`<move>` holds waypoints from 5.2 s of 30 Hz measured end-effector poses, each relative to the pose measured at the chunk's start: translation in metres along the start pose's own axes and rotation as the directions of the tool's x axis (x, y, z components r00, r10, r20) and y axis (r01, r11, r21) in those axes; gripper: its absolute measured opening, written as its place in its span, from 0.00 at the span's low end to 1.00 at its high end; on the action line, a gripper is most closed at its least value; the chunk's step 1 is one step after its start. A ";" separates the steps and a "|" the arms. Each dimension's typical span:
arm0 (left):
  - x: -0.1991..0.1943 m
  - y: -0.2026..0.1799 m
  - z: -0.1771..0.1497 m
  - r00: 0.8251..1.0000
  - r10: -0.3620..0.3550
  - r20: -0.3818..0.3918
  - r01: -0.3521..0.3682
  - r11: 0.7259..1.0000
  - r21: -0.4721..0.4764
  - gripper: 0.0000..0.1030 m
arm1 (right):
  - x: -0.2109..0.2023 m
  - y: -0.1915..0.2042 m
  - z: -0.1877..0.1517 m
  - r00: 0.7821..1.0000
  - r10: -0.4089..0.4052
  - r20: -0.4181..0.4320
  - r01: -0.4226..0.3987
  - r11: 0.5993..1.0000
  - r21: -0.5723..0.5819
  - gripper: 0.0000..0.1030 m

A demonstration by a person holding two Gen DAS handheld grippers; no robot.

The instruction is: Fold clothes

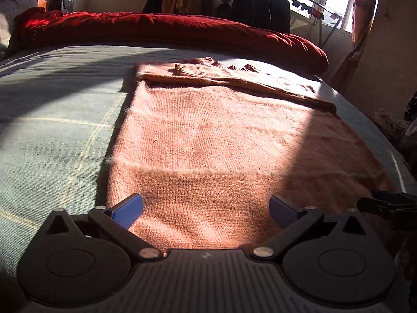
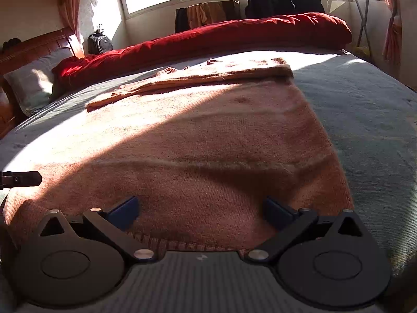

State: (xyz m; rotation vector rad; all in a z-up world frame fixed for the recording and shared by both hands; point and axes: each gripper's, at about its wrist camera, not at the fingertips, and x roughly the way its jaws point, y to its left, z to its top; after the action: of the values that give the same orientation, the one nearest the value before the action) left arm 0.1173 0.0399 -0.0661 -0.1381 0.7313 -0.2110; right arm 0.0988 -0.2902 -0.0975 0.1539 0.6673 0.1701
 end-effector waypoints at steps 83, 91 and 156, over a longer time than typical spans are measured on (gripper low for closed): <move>-0.010 -0.116 -0.141 0.901 0.054 0.430 -0.432 0.050 0.900 0.99 | -0.102 0.000 0.037 0.998 0.030 -0.063 -0.045 0.967 -0.252 1.00; -0.024 -0.115 -0.132 0.858 0.011 0.513 -0.511 0.096 0.854 1.00 | -0.102 -0.008 0.037 0.997 0.008 -0.078 -0.027 0.972 -0.236 1.00; -0.020 -0.133 -0.106 0.926 0.020 0.376 -0.374 0.162 0.913 0.54 | -0.036 0.169 0.003 0.995 -0.078 0.067 0.097 0.501 -0.860 1.00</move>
State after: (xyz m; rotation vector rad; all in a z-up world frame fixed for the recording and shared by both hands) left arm 0.0119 -0.0893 -0.1050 1.2211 0.1752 -0.3688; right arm 0.0545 -0.1333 -0.0407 -0.8752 0.4963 0.3914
